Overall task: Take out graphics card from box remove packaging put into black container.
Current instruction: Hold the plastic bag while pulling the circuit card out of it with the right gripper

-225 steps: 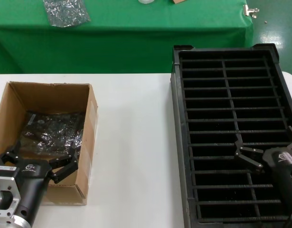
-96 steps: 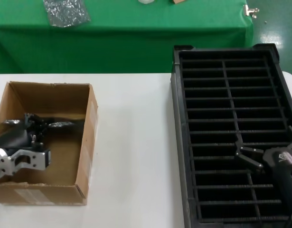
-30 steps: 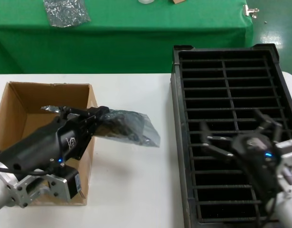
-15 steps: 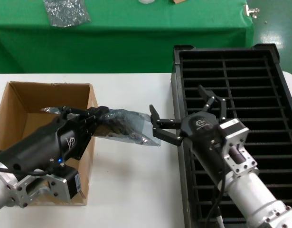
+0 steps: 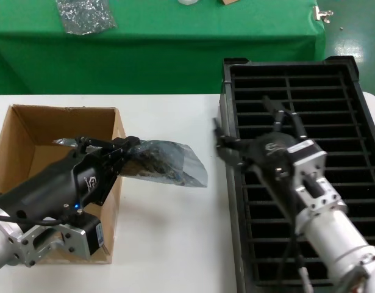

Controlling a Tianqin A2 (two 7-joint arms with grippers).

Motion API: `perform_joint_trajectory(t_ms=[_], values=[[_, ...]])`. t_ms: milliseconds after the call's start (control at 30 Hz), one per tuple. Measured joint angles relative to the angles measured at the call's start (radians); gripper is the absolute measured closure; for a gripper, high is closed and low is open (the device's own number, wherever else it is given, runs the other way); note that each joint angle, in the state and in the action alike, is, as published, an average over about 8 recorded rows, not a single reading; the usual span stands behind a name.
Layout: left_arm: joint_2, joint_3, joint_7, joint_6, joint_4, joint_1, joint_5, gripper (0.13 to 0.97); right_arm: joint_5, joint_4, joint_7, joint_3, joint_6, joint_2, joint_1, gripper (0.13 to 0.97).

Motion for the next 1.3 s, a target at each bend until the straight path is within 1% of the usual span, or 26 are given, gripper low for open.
perform_joint_trajectory(t_ms=[133, 267, 400, 533, 667, 700, 967, 1300], values=[[0.000, 0.000, 0.000, 0.000, 0.000, 0.000, 0.000, 0.958, 0.079, 0.029, -0.041, -0.011, 0.038, 0.071, -0.005, 0.426], [0.000, 0.000, 0.000, 0.000, 0.000, 0.000, 0.000, 0.958, 0.140, 0.057, -0.060, -0.034, 0.040, 0.139, -0.008, 0.523], [0.000, 0.000, 0.000, 0.000, 0.000, 0.000, 0.000, 0.958, 0.187, 0.079, -0.066, -0.083, 0.012, 0.200, 0.006, 0.523], [0.000, 0.000, 0.000, 0.000, 0.000, 0.000, 0.000, 0.958, 0.218, 0.096, -0.063, -0.144, -0.026, 0.251, 0.034, 0.627], [0.000, 0.000, 0.000, 0.000, 0.000, 0.000, 0.000, 0.958, 0.228, 0.106, -0.052, -0.199, -0.066, 0.283, 0.067, 0.731], [0.000, 0.000, 0.000, 0.000, 0.000, 0.000, 0.000, 0.958, 0.228, 0.106, -0.048, -0.211, -0.075, 0.288, 0.076, 0.731], [0.000, 0.000, 0.000, 0.000, 0.000, 0.000, 0.000, 0.958, 0.212, 0.095, -0.012, -0.285, -0.127, 0.306, 0.137, 0.873], [0.000, 0.000, 0.000, 0.000, 0.000, 0.000, 0.000, 0.958, 0.190, 0.100, 0.023, -0.341, -0.137, 0.326, 0.180, 0.948]])
